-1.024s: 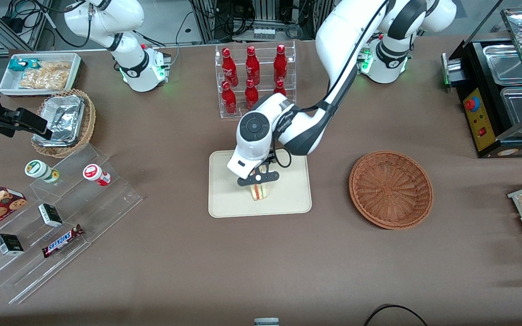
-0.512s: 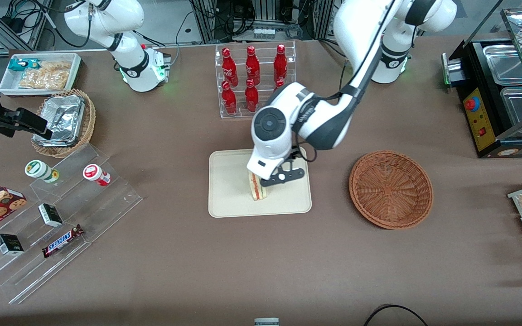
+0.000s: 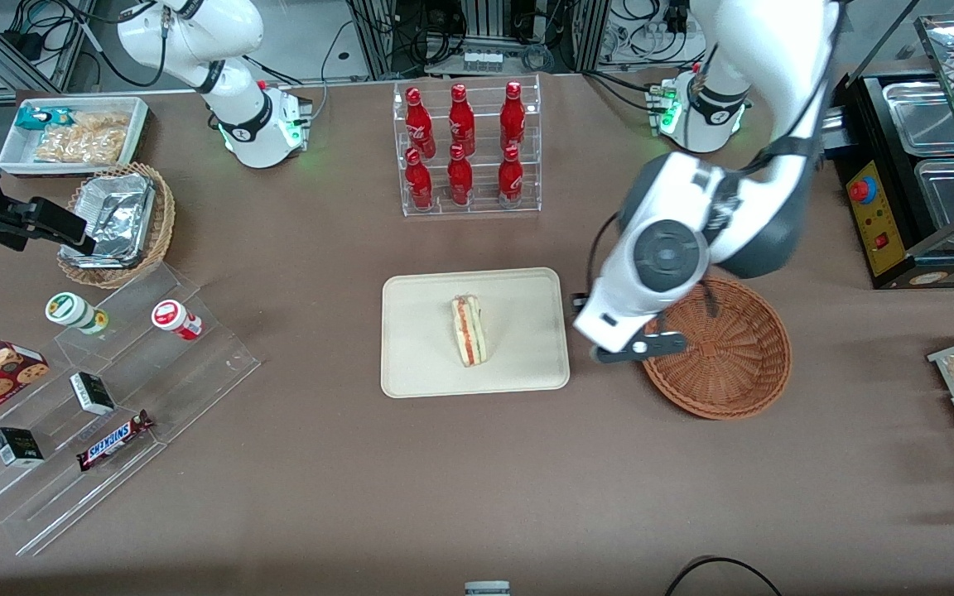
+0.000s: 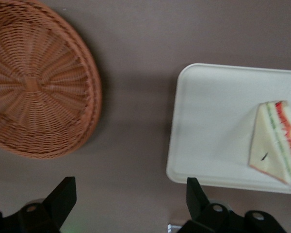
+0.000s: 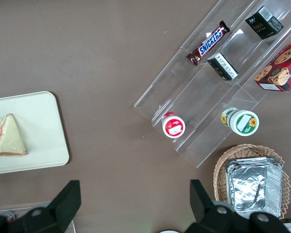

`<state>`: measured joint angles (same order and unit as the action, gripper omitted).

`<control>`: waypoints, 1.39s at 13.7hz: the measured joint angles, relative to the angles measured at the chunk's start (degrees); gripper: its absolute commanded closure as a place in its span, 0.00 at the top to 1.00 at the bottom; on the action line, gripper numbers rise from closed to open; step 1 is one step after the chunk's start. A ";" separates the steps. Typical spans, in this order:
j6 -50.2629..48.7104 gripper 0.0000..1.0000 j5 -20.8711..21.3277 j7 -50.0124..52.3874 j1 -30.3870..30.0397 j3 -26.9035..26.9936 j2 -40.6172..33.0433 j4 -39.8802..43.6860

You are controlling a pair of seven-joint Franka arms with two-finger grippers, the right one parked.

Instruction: Place sandwich from basket to tray

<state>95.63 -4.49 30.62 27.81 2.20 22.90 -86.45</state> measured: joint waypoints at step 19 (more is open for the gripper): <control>-12.30 1.00 5.63 -25.07 -26.40 -4.24 -25.06 -5.57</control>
<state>83.33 1.13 5.55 1.42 -2.04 -2.16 -92.02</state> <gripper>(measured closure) 0.000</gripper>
